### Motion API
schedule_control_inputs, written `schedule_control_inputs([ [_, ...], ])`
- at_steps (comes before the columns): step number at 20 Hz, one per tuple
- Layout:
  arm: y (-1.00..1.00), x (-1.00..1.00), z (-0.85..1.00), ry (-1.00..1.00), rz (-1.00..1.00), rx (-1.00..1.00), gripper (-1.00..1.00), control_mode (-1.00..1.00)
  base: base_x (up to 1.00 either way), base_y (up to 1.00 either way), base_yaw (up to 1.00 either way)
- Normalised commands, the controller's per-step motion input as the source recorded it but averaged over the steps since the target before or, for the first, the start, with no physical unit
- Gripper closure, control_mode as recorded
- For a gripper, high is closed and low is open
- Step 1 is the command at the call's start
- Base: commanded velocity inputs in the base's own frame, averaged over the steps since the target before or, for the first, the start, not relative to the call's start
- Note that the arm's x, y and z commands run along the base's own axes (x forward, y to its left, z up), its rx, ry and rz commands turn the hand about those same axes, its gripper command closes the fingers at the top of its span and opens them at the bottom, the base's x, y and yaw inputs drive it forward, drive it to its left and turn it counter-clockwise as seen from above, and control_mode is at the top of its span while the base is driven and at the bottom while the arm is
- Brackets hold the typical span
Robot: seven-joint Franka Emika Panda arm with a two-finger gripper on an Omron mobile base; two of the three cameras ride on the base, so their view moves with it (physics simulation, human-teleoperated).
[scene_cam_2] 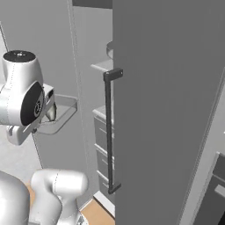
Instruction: Take the meat container that has the fish and place it on the second highest rack of the freezer. Then take the vegetable container that has the broccoli and avocado and place it on the highest rack of the freezer.
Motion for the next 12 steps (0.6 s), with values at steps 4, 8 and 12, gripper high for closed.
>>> schedule_control_inputs([
  [4,0.00,0.00,0.00,0.00,0.00,0.00,1.00,1.00,0.55,0.00,-0.23],
  [8,0.00,0.00,0.00,0.00,0.00,0.00,1.00,1.00,0.41,0.10,-0.16],
  [12,0.18,0.46,-0.20,0.00,-0.01,-0.02,1.00,-1.00,0.15,0.21,-0.01],
])
